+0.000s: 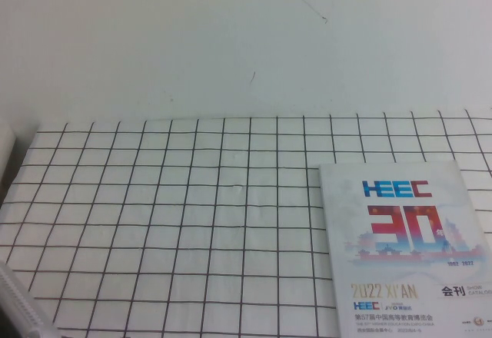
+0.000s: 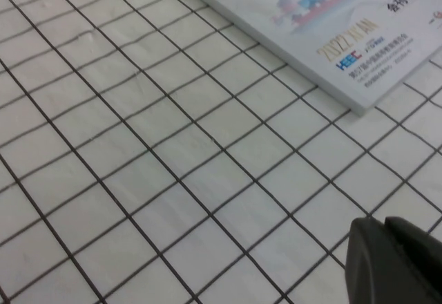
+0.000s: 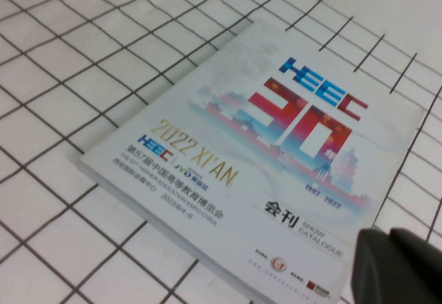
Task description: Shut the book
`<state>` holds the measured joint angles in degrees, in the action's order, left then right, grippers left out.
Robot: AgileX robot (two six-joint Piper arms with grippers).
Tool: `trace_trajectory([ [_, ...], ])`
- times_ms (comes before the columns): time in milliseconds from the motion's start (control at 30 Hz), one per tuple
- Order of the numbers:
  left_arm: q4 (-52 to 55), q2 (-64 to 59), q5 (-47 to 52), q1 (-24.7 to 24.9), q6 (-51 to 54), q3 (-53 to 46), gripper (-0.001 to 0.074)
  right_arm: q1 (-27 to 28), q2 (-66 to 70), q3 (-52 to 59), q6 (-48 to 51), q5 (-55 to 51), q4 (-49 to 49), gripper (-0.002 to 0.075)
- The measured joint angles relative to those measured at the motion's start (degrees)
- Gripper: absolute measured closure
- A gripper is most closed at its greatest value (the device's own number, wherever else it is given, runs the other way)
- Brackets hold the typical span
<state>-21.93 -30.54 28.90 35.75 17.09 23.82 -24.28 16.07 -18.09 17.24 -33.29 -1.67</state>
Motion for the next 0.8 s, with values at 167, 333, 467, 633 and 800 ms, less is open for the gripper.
trace_trajectory([
  [167, 0.0, 0.0, 4.7, 0.0, 0.0, 0.0, 0.0739, 0.0, 0.0, 1.9, 0.0, -0.1, 0.0, 0.0729],
  [333, 0.2, 0.2, 7.0, 0.0, 0.0, 0.0, 0.0739, 0.0, 0.0, 2.8, 0.0, -0.2, 0.0, 0.0729],
  [467, 5.0, 2.4, 6.0, 0.0, -1.3, -0.6, 0.0739, 0.0, 0.0, 3.2, 0.0, -0.2, 0.0, 0.0729],
  [633, 10.8, 7.2, -10.3, -0.8, -4.9, -7.8, 0.0739, 0.0, 0.0, 3.2, 0.0, -0.1, 0.0, 0.0729],
  [800, 11.6, 13.7, -29.6, -4.5, -5.1, -19.4, 0.0739, 0.0, 0.0, 3.2, 0.0, -0.1, 0.0, 0.0729],
])
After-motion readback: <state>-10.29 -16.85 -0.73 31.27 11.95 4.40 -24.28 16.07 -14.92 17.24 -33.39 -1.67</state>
